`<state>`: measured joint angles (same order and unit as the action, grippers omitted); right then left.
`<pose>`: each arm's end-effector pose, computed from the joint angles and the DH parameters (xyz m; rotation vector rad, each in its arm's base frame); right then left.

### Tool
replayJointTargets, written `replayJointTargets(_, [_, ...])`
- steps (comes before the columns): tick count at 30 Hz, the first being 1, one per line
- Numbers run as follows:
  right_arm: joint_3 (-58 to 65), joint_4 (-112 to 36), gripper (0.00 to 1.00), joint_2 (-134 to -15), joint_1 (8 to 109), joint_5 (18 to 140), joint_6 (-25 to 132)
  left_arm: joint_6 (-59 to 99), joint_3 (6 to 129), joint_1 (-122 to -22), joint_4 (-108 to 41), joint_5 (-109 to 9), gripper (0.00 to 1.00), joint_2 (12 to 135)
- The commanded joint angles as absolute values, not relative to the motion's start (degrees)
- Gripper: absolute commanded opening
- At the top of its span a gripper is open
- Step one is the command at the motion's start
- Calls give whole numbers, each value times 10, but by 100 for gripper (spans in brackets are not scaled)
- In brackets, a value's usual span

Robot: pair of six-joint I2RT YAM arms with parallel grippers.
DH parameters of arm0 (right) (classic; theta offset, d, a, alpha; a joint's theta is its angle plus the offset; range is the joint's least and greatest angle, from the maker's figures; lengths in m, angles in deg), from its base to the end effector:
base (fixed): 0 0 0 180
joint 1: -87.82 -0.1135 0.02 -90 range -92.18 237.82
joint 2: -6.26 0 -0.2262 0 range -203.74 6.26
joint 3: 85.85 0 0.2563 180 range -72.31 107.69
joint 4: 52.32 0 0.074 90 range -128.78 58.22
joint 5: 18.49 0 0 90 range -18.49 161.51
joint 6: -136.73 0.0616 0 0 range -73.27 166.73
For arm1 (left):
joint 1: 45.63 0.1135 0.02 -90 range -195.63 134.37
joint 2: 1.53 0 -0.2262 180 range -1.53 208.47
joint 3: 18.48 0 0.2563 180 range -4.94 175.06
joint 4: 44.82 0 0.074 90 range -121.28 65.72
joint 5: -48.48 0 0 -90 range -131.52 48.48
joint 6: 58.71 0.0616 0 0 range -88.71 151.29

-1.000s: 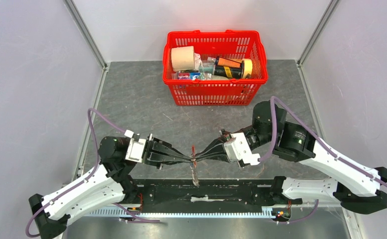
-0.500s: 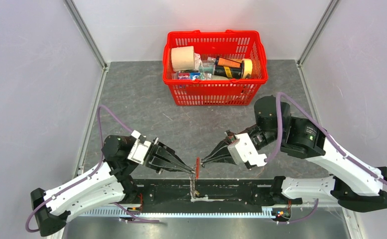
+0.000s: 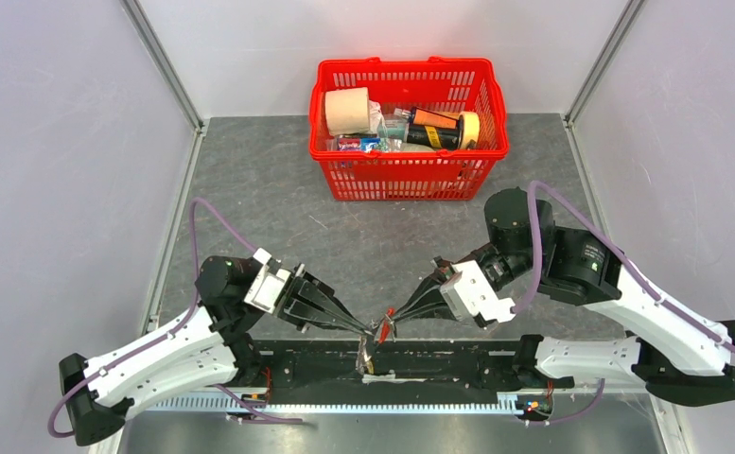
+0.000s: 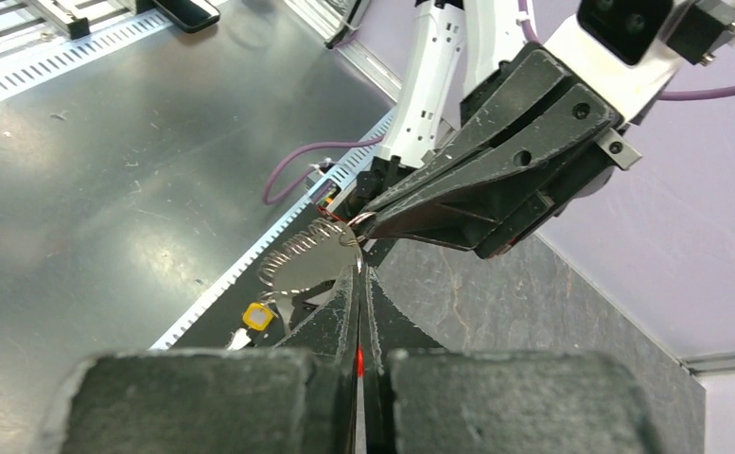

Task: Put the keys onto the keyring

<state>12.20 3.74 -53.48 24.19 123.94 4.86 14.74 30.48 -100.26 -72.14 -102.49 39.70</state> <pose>0.0510 0.2129 0.4338 -1.8143 0.5714 1.1122 0.0654 -0.1852 0.3567 1.3512 0.5573 -1.5462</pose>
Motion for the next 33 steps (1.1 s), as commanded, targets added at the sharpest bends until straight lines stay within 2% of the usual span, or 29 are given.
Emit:
replayJointTargets(1, [114, 47, 0, -531, 240, 1283, 33, 124, 330, -1010, -762, -1032, 2, 398])
replayJointTargets(33, [110, 2, 0, -571, 217, 1292, 18, 94, 329, -1015, -793, -1035, 2, 419])
